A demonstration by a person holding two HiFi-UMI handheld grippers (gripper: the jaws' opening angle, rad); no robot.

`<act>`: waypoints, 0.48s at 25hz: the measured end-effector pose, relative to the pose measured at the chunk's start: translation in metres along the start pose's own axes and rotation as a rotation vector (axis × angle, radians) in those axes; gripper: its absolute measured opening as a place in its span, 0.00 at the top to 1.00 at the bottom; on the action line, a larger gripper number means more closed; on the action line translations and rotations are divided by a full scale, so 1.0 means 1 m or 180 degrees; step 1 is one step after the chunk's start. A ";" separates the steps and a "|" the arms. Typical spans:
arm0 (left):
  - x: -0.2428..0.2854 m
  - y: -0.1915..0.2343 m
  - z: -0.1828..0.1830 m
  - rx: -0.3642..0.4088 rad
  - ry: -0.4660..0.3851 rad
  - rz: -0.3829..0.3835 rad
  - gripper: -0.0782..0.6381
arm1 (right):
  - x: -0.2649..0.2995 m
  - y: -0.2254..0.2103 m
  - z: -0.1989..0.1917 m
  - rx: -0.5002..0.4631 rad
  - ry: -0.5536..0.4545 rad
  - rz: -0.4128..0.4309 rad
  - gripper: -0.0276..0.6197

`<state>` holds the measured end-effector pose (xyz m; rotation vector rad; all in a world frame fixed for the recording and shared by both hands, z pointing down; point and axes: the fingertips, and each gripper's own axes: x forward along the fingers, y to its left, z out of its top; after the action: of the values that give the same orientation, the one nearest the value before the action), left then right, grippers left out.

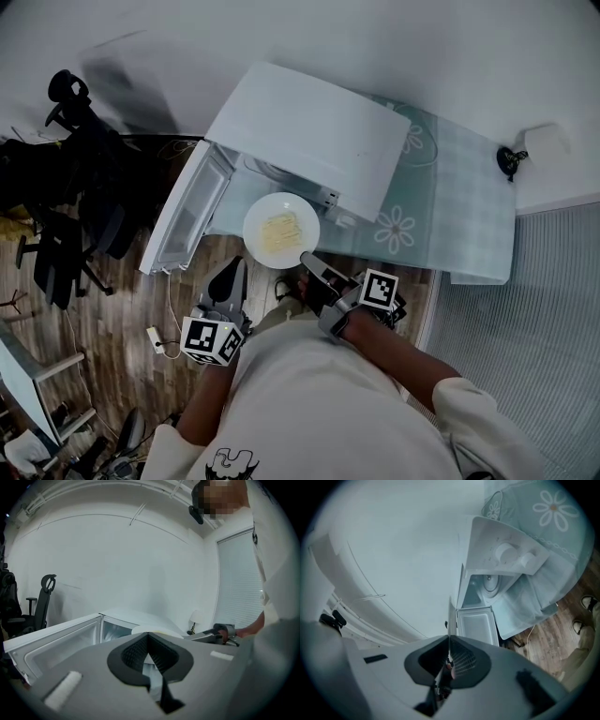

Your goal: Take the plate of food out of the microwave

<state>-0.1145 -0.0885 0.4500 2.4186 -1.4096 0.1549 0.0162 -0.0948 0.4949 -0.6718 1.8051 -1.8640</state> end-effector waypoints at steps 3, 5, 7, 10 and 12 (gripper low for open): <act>-0.001 -0.001 0.000 0.0027 0.0019 0.0005 0.89 | 0.000 0.000 -0.005 0.0049 0.0049 0.0001 0.93; 0.000 -0.006 -0.002 0.0029 0.0032 -0.0008 0.89 | -0.004 0.000 -0.007 0.0070 0.0055 -0.0017 0.93; 0.002 -0.011 -0.003 0.0027 0.0039 -0.0035 0.88 | -0.007 0.002 -0.007 0.0059 0.0063 -0.0019 0.93; 0.005 -0.017 -0.002 0.0029 0.0039 -0.0092 0.89 | -0.008 0.003 -0.007 0.0021 0.0059 -0.0039 0.93; 0.007 -0.018 -0.003 0.0018 0.0043 -0.0103 0.89 | -0.008 0.000 -0.006 0.0032 0.0065 -0.0073 0.93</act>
<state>-0.0955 -0.0847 0.4503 2.4390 -1.3652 0.1671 0.0181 -0.0849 0.4944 -0.6749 1.8068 -1.8999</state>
